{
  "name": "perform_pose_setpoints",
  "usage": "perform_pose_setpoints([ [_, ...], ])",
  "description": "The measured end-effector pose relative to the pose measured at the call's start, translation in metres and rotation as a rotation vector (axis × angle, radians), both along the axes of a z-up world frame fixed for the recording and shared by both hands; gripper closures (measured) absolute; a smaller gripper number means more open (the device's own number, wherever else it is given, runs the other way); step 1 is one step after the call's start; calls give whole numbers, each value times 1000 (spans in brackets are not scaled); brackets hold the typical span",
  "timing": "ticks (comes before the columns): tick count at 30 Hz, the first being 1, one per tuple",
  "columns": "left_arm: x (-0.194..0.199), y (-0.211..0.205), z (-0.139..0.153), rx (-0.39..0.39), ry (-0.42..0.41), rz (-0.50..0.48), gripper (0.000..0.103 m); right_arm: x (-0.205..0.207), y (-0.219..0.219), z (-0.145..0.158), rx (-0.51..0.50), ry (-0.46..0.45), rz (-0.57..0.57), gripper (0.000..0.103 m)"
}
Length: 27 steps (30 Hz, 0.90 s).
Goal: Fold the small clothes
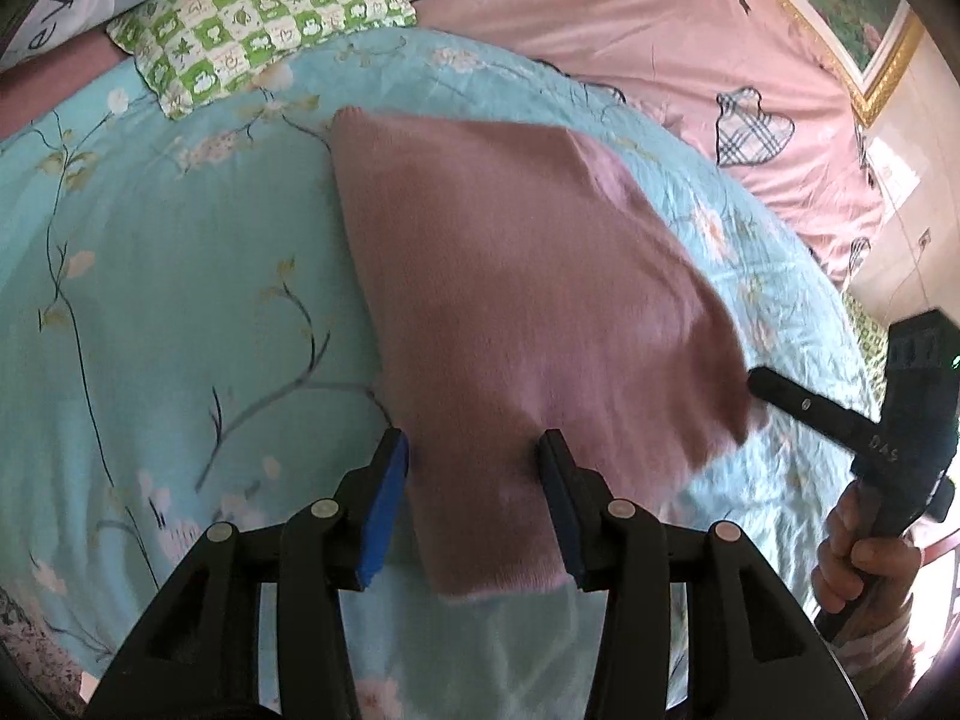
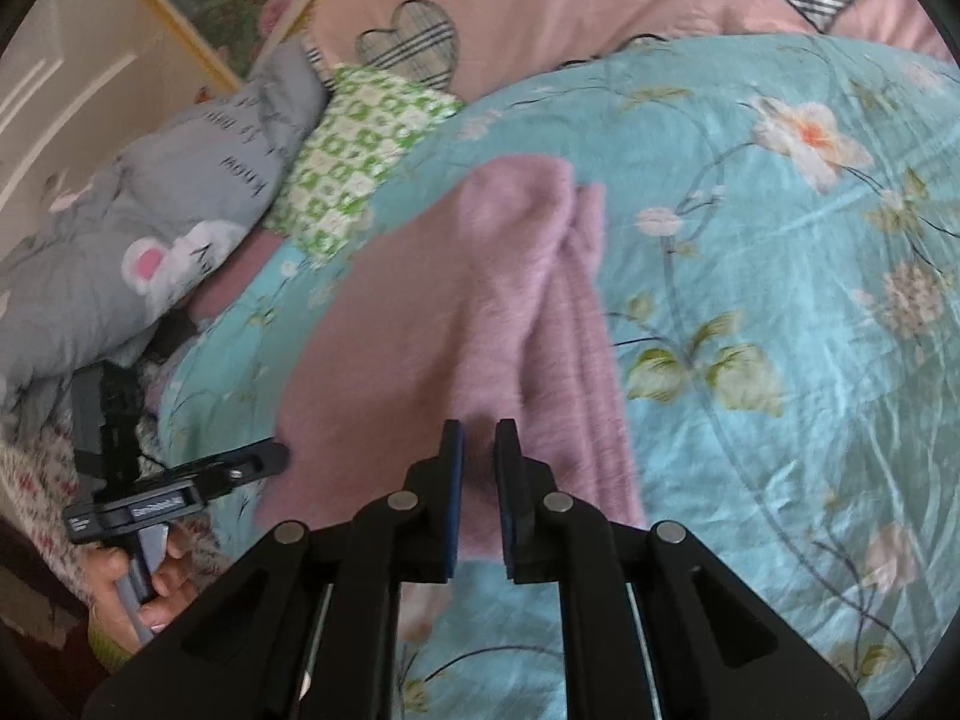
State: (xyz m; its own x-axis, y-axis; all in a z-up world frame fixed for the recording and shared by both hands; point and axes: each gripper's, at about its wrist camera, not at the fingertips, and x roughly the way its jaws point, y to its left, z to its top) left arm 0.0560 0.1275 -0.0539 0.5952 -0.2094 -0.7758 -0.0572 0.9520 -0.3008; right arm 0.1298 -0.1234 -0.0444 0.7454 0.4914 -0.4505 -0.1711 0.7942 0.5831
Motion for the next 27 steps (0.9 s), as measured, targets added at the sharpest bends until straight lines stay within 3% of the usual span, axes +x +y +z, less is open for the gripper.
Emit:
perform_pose_setpoints([
  [4,3,-4,-17,6,37,6,57,0,11,-5,-68,14,5,83],
  [8,7,-4,-17,7,38,4,57,-13,14,7,-109,-51,-29,82],
  [10,9,-4,-18,6,43,0,56,-13,19,10,-141,-57,-11,69],
  [11,8,-4,-18,1,44,1,56,-13,21,9,-163,-59,-19,58],
  [12,7,-3,-18,-6,45,3,56,-13,20,8,-177,-65,-35,55],
  [18,1,1,-14,-16,45,-2,56,6,16,-5,-137,-22,1,55],
  [19,0,2,-14,-15,44,-3,56,10,14,-9,-113,-9,11,56],
  [20,0,2,-15,-15,45,-3,56,12,12,-13,-79,3,23,69],
  [21,0,3,-15,-18,48,-2,56,14,10,-16,-54,14,29,94],
  [23,0,4,-13,-27,53,-4,56,14,2,-15,-14,34,27,93],
  [27,3,1,-11,-24,52,-24,54,-5,-21,15,35,-55,-3,94],
])
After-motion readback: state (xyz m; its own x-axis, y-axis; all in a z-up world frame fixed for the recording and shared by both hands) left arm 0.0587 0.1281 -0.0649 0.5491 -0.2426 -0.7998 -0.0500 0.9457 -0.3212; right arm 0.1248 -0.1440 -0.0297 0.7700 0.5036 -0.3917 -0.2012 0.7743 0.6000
